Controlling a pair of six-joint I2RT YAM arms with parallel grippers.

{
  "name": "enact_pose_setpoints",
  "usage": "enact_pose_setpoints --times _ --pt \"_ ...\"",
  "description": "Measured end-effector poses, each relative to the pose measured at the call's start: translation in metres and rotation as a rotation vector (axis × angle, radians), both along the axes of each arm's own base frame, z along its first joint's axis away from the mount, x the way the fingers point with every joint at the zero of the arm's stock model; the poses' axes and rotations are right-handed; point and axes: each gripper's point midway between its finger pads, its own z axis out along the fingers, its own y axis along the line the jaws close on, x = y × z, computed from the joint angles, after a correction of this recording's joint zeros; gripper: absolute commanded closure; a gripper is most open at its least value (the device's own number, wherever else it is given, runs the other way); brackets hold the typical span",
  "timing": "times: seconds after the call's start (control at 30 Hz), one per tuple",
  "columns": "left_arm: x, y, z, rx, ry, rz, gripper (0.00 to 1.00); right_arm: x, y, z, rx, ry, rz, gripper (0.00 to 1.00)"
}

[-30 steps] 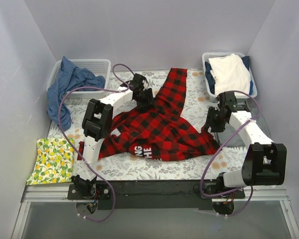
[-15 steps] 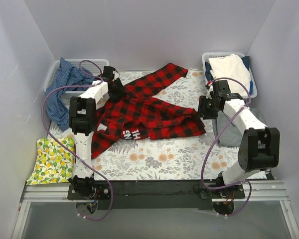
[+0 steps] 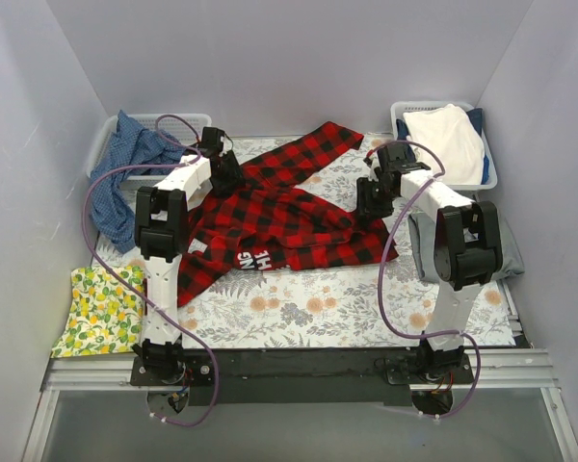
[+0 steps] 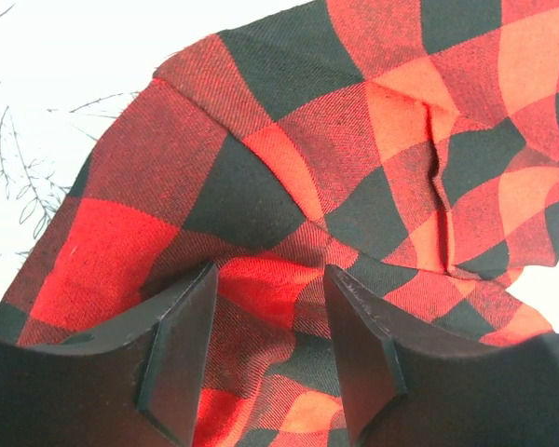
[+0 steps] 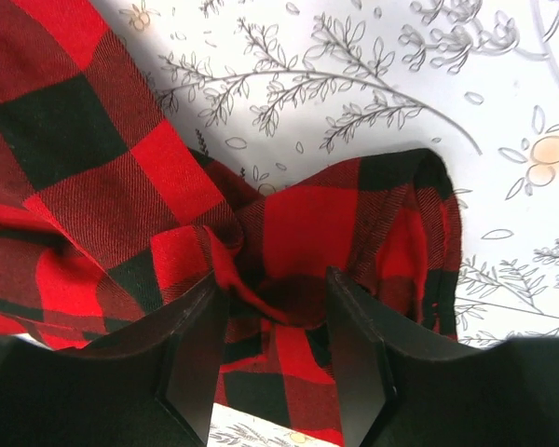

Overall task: Fold and stack the long sleeve shirts
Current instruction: Flatten the shirt out

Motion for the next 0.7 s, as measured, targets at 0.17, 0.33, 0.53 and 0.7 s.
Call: enact_pose_setpoints --times 0.17,0.33,0.53,0.7 --pt "0.003 -0.002 0.0 -0.006 -0.001 -0.033 0.5 -0.007 0.0 -0.006 -0.013 0.015 -0.001 0.45" --pt "0.004 -0.003 0.001 -0.002 -0.003 -0.068 0.51 0.003 -0.001 -0.007 -0.024 0.007 -0.005 0.99" --pt "0.007 -0.004 0.001 0.002 -0.007 -0.087 0.51 0.034 -0.002 -0.009 -0.059 -0.026 -0.05 0.99" --pt "0.01 -0.005 0.001 0.004 -0.009 -0.096 0.51 0.067 -0.015 0.018 -0.128 -0.137 -0.128 0.99"
